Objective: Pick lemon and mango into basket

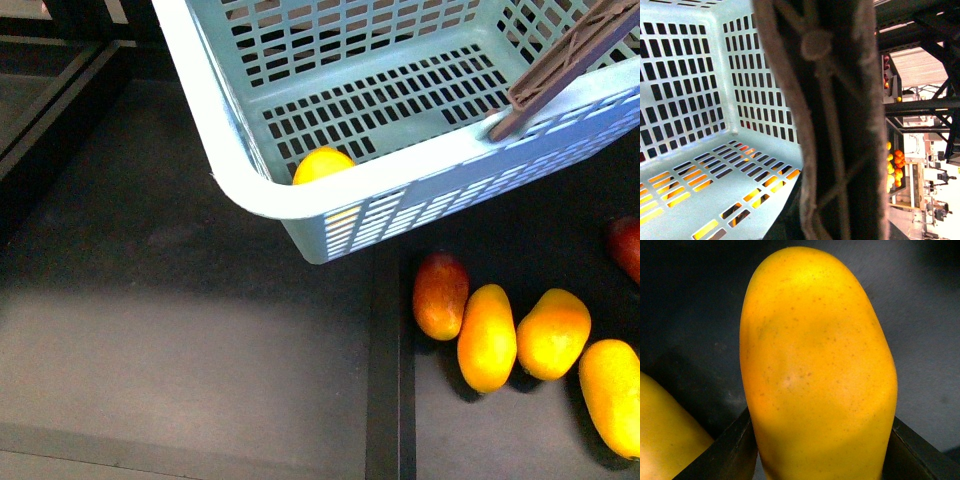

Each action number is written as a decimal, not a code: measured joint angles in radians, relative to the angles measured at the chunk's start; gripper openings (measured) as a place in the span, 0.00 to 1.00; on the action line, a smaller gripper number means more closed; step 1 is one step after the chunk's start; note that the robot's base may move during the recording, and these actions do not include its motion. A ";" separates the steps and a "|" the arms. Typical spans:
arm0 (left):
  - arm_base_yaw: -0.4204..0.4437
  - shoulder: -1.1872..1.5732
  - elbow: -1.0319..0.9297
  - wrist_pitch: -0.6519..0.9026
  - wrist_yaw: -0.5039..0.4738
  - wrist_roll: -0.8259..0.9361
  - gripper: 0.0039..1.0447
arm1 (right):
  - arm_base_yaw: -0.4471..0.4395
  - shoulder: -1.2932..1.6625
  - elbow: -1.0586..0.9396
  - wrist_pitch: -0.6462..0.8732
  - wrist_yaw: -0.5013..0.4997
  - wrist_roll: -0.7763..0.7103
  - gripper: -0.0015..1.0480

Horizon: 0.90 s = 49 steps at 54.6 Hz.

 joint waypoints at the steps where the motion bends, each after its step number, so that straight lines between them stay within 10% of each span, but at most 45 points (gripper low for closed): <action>1: 0.000 0.000 0.000 0.000 0.000 0.000 0.04 | -0.002 -0.024 -0.005 -0.005 -0.015 0.009 0.52; 23: 0.001 0.000 0.000 0.000 -0.003 0.002 0.04 | -0.011 -0.867 -0.008 -0.348 -0.374 0.026 0.52; 49: 0.001 0.000 0.000 0.000 -0.002 0.001 0.04 | 0.377 -1.144 0.098 -0.384 -0.226 0.111 0.52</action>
